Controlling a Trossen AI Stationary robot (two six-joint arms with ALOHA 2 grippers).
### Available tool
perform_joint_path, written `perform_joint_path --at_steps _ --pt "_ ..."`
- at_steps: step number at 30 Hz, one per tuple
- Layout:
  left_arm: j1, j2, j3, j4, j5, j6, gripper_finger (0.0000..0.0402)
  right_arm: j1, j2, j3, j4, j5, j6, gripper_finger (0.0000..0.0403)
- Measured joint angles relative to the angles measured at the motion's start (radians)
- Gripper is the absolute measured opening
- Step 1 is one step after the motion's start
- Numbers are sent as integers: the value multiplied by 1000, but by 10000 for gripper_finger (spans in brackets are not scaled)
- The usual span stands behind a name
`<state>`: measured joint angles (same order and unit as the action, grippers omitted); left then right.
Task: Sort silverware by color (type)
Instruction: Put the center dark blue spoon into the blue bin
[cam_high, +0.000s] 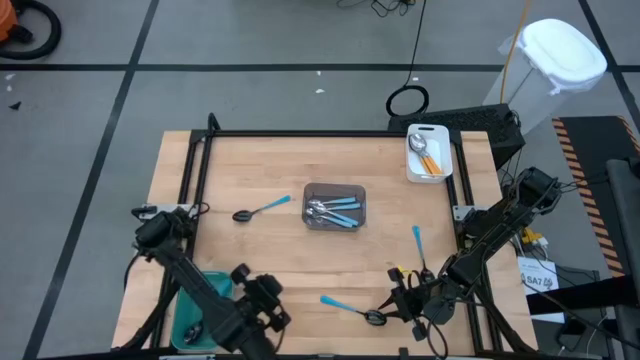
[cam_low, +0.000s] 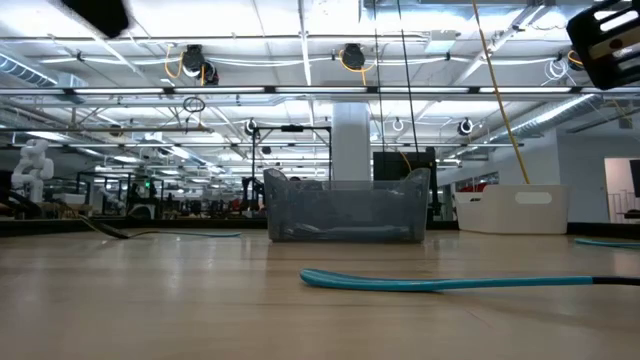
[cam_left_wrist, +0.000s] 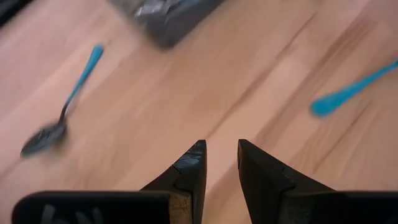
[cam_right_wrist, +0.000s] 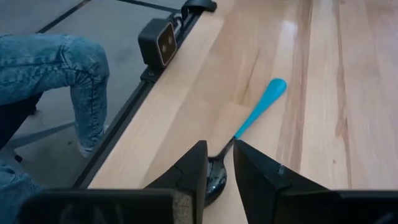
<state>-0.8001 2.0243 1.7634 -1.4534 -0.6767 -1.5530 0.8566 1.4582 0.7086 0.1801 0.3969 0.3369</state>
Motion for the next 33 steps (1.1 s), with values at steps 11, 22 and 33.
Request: perform_joint_path --at_steps 11,22,33 --pt "74 17 0 355 -167 442 93 0 0 0 -35 1 88 75" --pt "114 44 0 517 -166 611 93 -4 -1 169 -389 26 300 75" --pt "97 43 0 531 -161 582 93 51 18 296 -625 52 565 75"
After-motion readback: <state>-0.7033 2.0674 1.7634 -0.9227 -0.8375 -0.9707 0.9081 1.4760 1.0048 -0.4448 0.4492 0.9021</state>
